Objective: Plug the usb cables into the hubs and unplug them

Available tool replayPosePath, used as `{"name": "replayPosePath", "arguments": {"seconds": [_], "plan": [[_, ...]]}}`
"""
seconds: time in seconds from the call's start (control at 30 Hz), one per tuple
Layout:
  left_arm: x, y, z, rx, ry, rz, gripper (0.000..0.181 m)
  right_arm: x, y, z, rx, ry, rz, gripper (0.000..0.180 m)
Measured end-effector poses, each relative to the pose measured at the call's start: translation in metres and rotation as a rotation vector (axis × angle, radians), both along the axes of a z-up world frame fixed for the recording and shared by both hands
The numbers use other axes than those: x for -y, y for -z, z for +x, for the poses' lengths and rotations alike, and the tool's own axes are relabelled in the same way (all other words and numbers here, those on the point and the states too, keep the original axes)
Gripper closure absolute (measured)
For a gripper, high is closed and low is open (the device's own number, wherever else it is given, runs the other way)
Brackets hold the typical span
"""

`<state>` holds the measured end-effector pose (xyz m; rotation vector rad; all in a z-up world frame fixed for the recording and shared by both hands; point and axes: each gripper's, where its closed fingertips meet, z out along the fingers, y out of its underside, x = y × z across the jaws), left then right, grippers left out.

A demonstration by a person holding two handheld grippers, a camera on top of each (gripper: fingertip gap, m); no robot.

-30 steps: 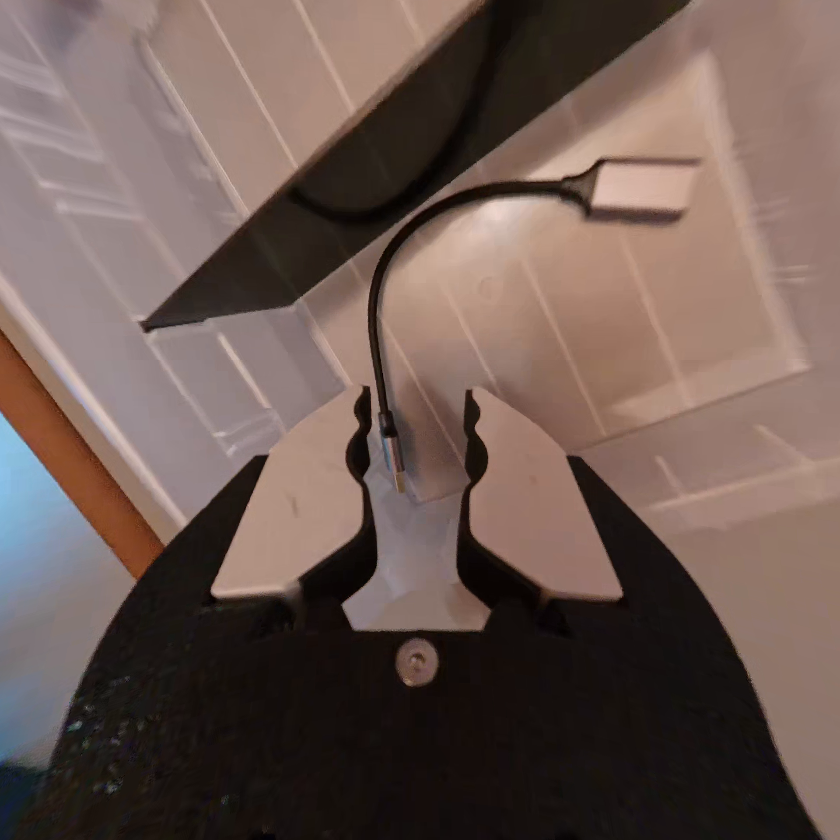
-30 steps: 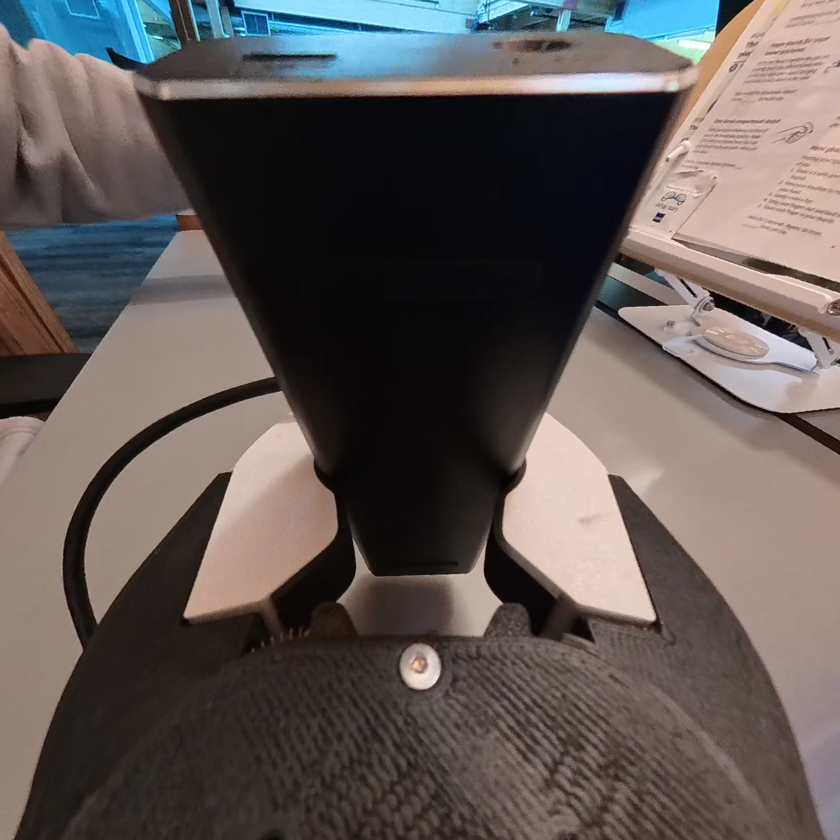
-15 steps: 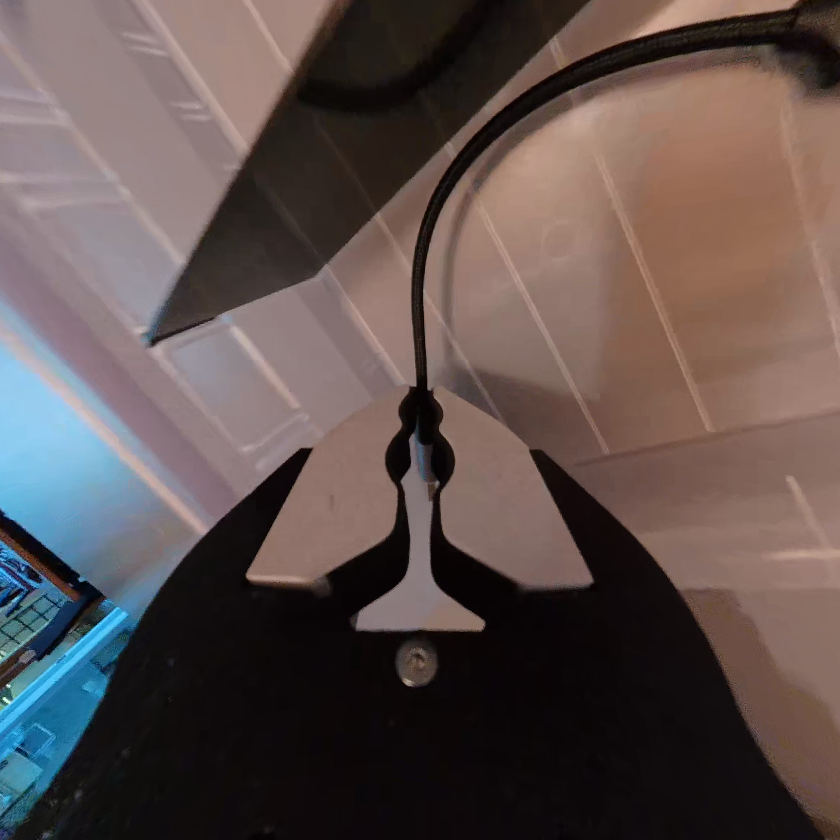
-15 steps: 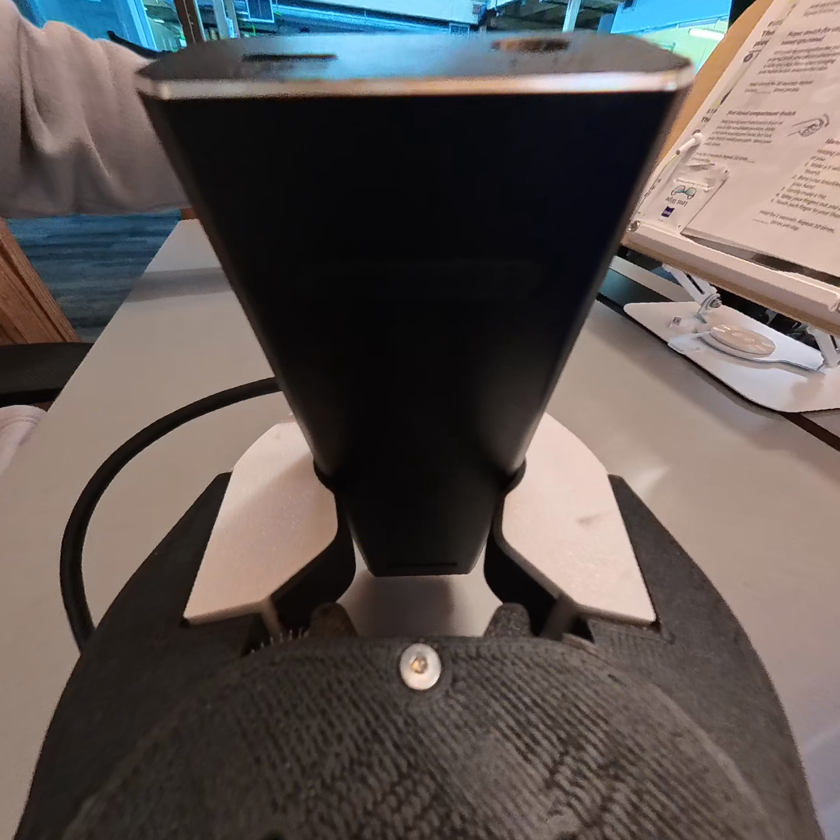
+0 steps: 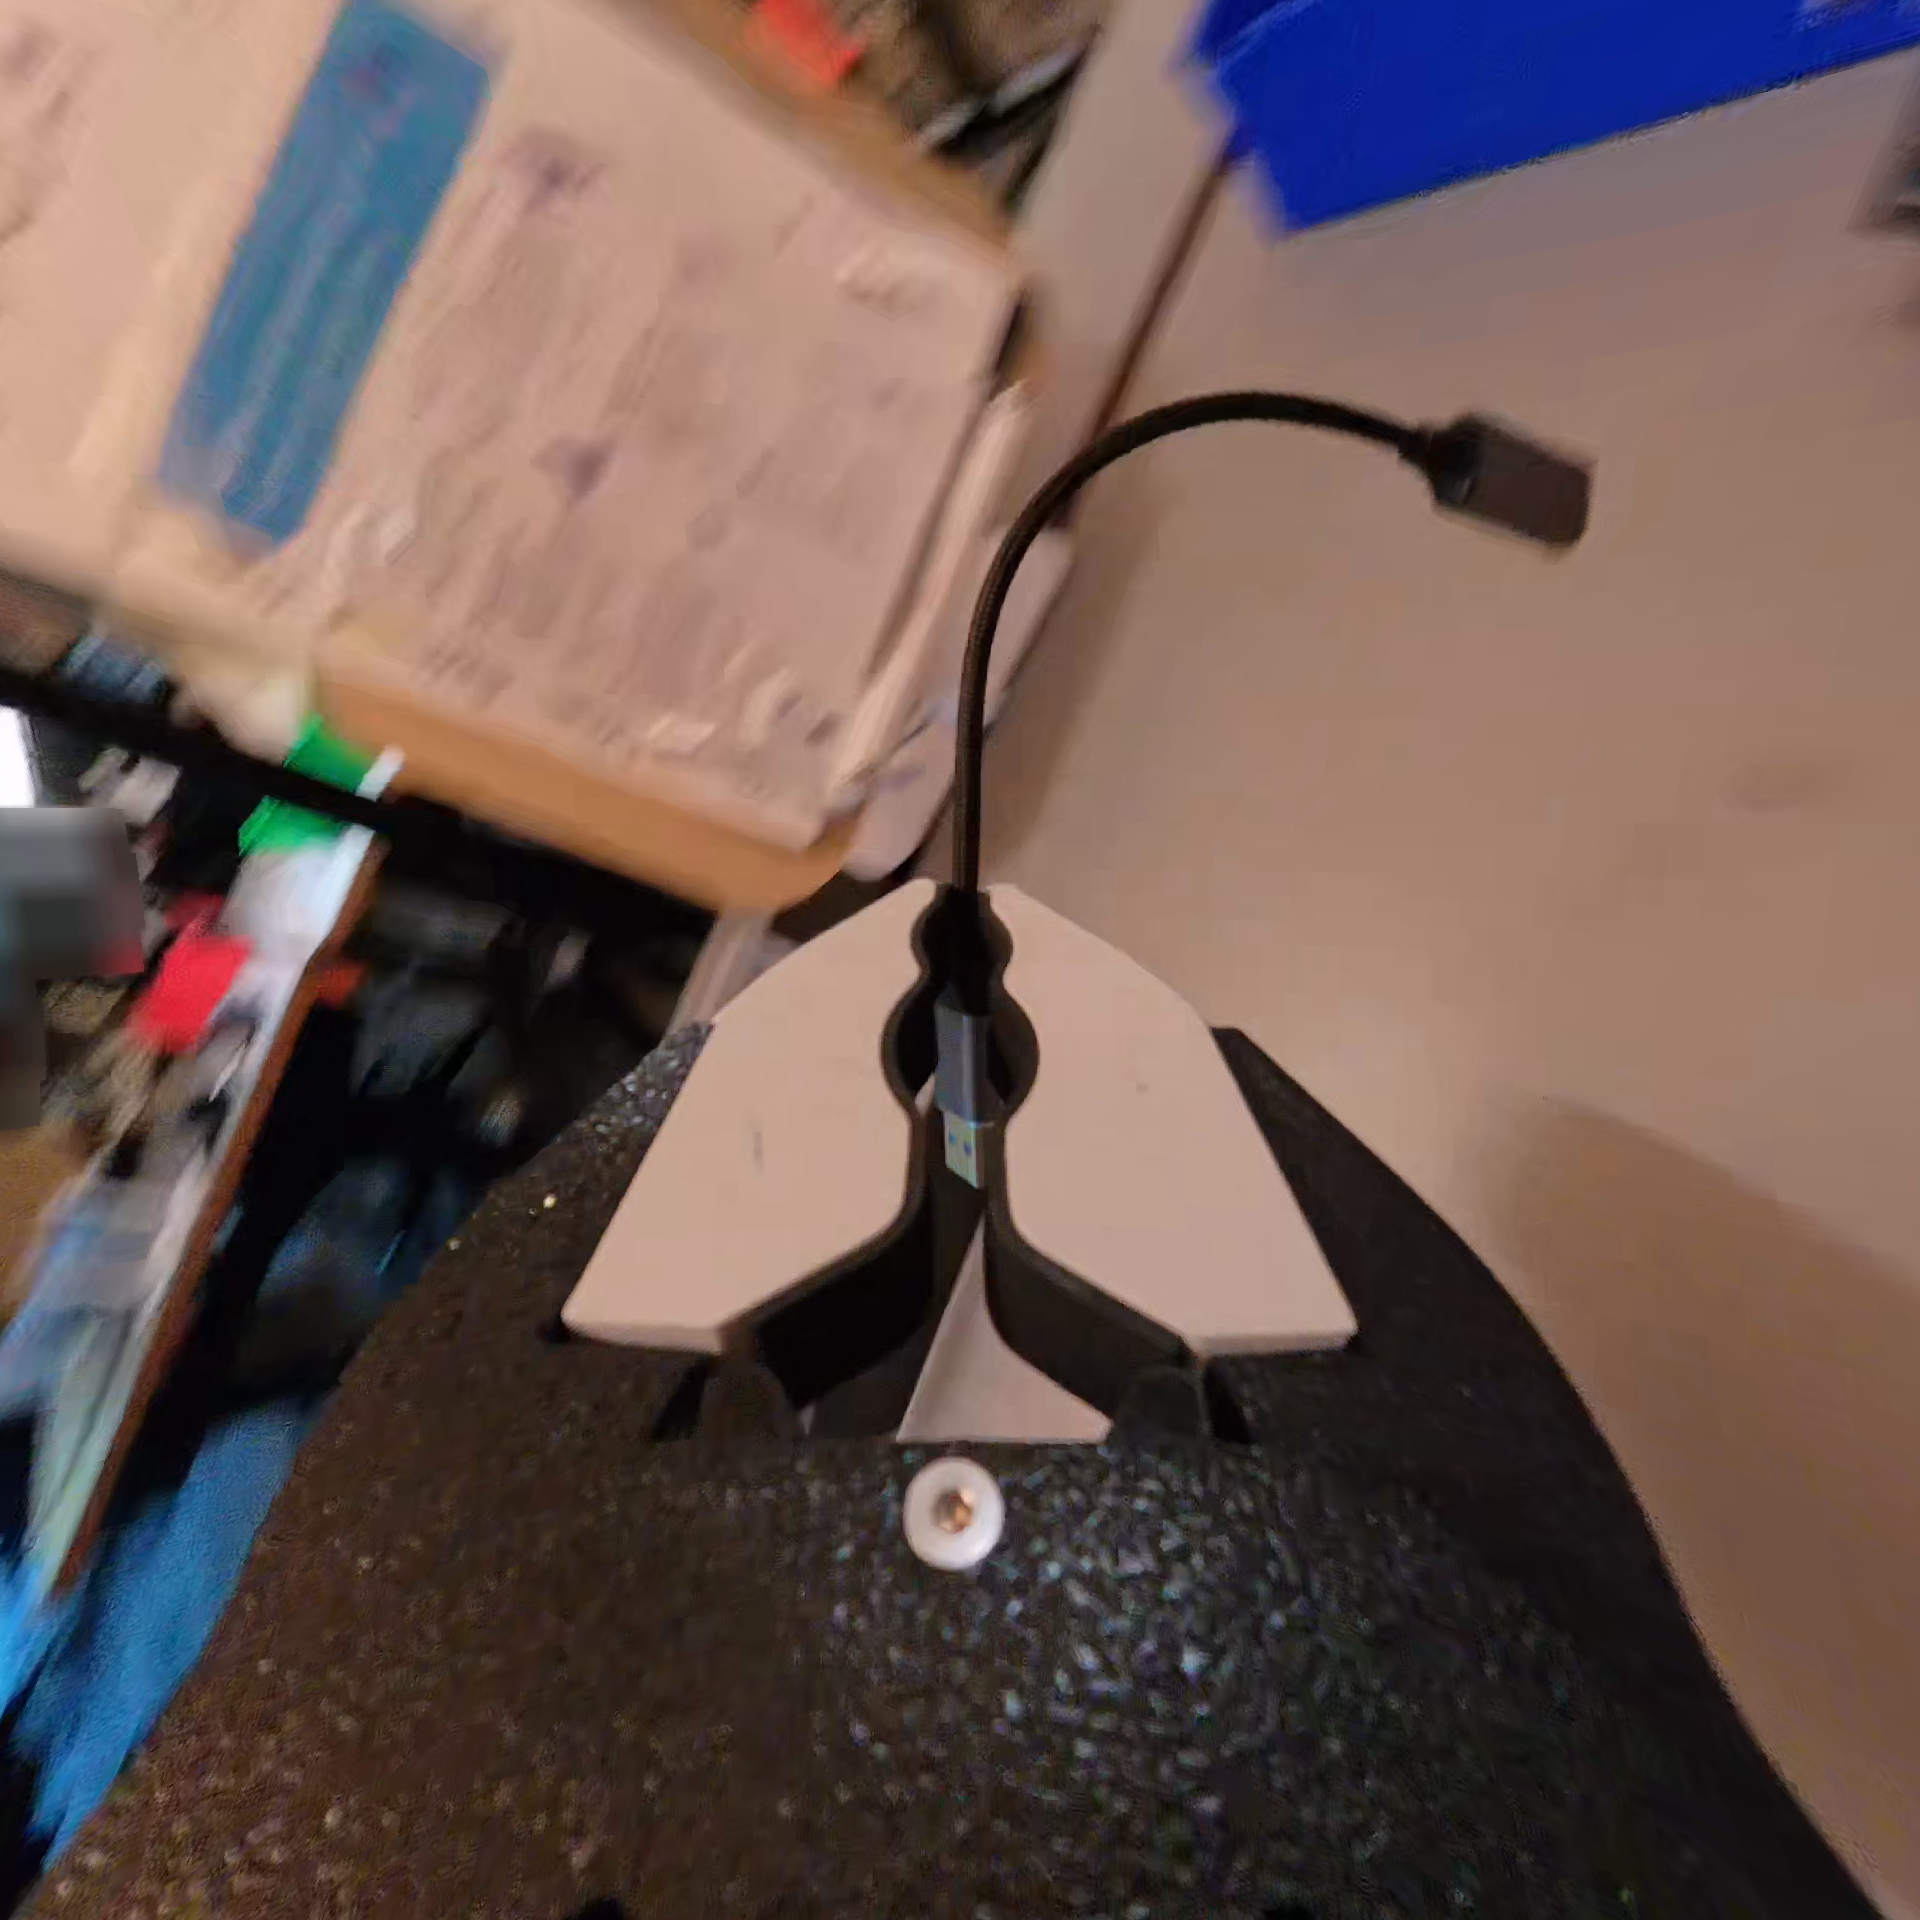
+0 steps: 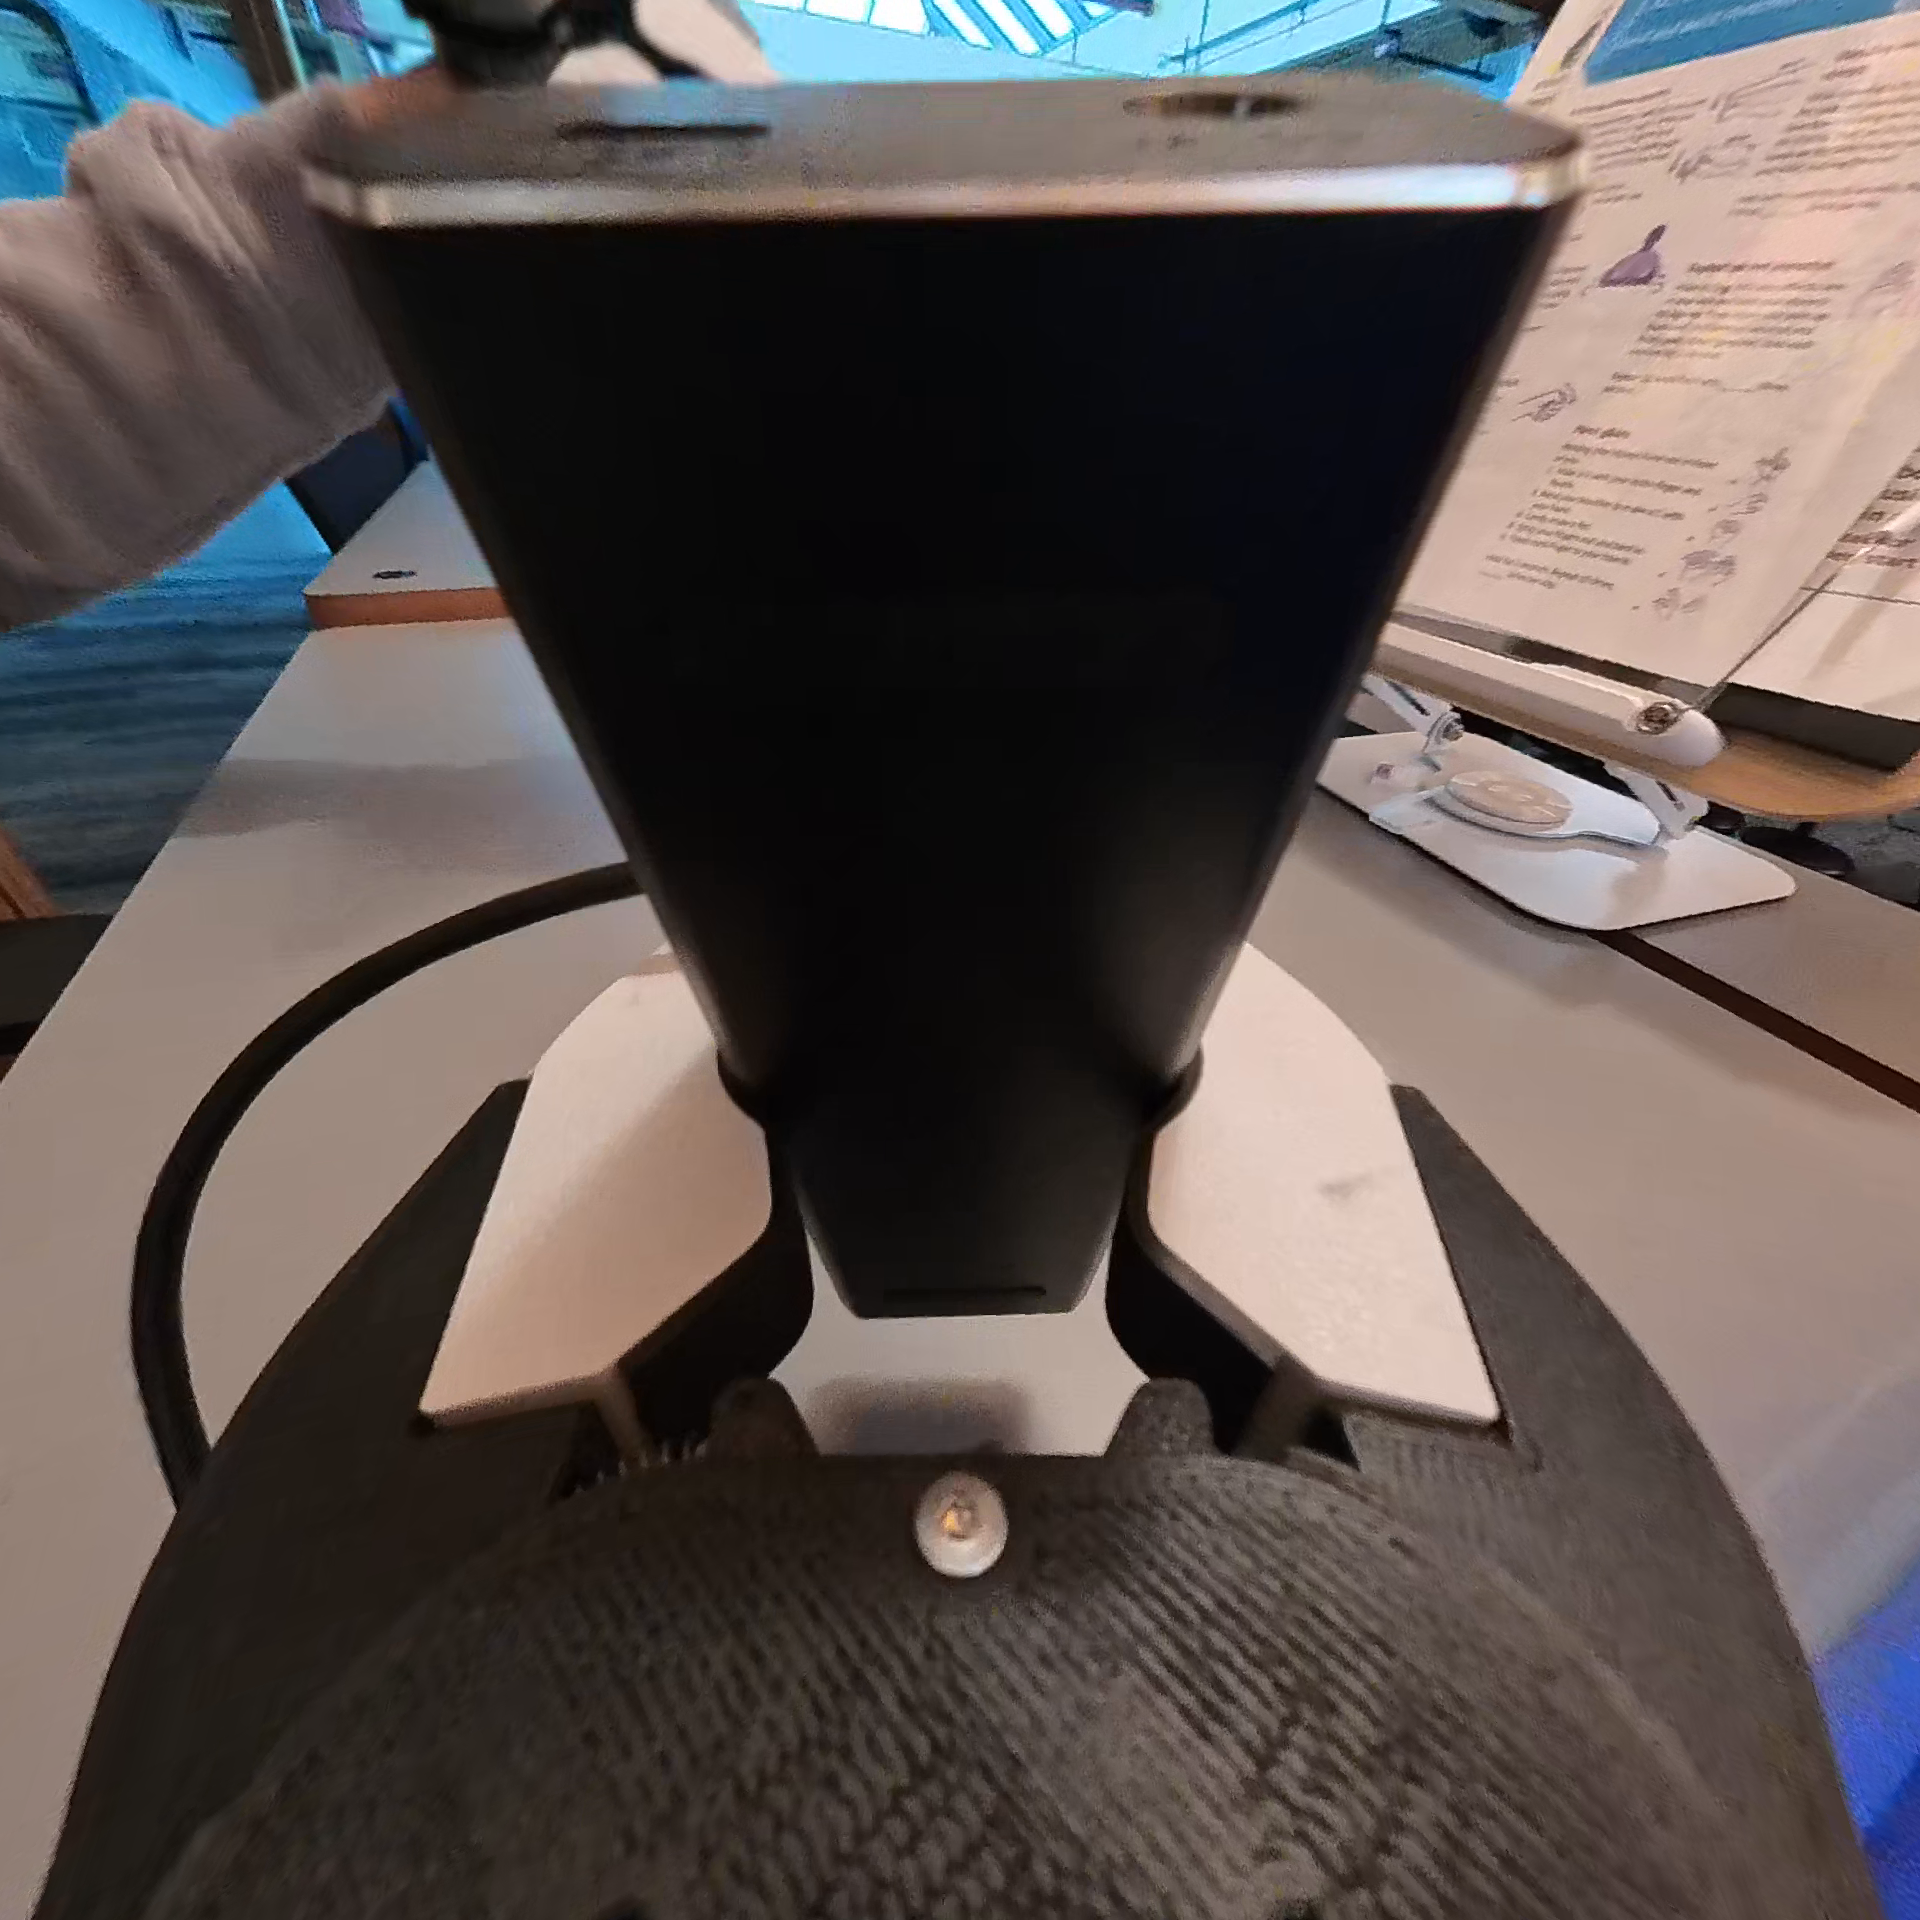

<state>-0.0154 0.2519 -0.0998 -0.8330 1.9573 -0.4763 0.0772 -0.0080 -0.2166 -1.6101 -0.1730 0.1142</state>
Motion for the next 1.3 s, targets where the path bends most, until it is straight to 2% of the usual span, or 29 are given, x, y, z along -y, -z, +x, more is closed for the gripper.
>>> {"name": "replayPosePath", "arguments": {"seconds": [0.03,0.13,0.3,0.4,0.47,0.6,0.73,0.77,0.8,0.87,0.9,1.03,1.2,1.3], "plan": [[0.026,0.014,0.004,-0.004,0.111,-0.024,0.177,0.000,0.000,0.001,0.000,0.004,-0.003,0.107],[0.092,0.064,0.010,0.080,0.365,0.005,0.177,0.001,0.000,0.001,-0.002,0.007,-0.003,0.107],[0.158,0.150,0.008,0.125,0.489,0.106,0.177,-0.001,0.003,-0.003,-0.002,-0.007,-0.010,0.107],[0.171,0.188,0.006,0.049,0.495,0.107,0.172,-0.004,0.004,-0.007,-0.001,-0.022,-0.017,0.107],[0.170,0.202,0.005,-0.025,0.442,0.020,0.150,-0.005,0.004,-0.010,-0.003,-0.036,-0.020,0.107],[0.156,0.208,-0.002,-0.147,0.270,-0.202,0.136,-0.006,0.008,-0.013,0.013,-0.044,-0.042,0.107],[0.146,0.194,-0.014,-0.197,0.026,-0.479,0.121,-0.005,0.006,-0.015,0.015,-0.050,-0.032,0.107],[0.147,0.193,-0.018,-0.215,-0.040,-0.571,0.120,-0.004,0.005,-0.015,0.011,-0.052,-0.027,0.107],[0.146,0.194,-0.022,-0.232,-0.135,-0.649,0.129,-0.004,0.004,-0.015,0.004,-0.055,-0.023,0.107],[0.146,0.202,-0.033,-0.267,-0.302,-0.758,0.132,-0.004,0.002,-0.016,-0.014,-0.063,-0.017,0.107],[0.148,0.209,-0.038,-0.293,-0.381,-0.795,0.136,-0.004,0.001,-0.017,-0.015,-0.064,-0.013,0.107],[0.164,0.227,-0.044,-0.350,-0.559,-0.865,0.134,-0.005,0.002,-0.018,-0.013,-0.070,-0.021,0.107],[0.177,0.225,-0.015,-0.343,-0.517,-0.978,0.141,-0.003,0.000,-0.018,-0.026,-0.078,-0.012,0.107],[0.164,0.223,0.015,-0.288,-0.470,-0.945,0.143,0.000,-0.001,-0.014,-0.024,-0.066,-0.010,0.107]]}}
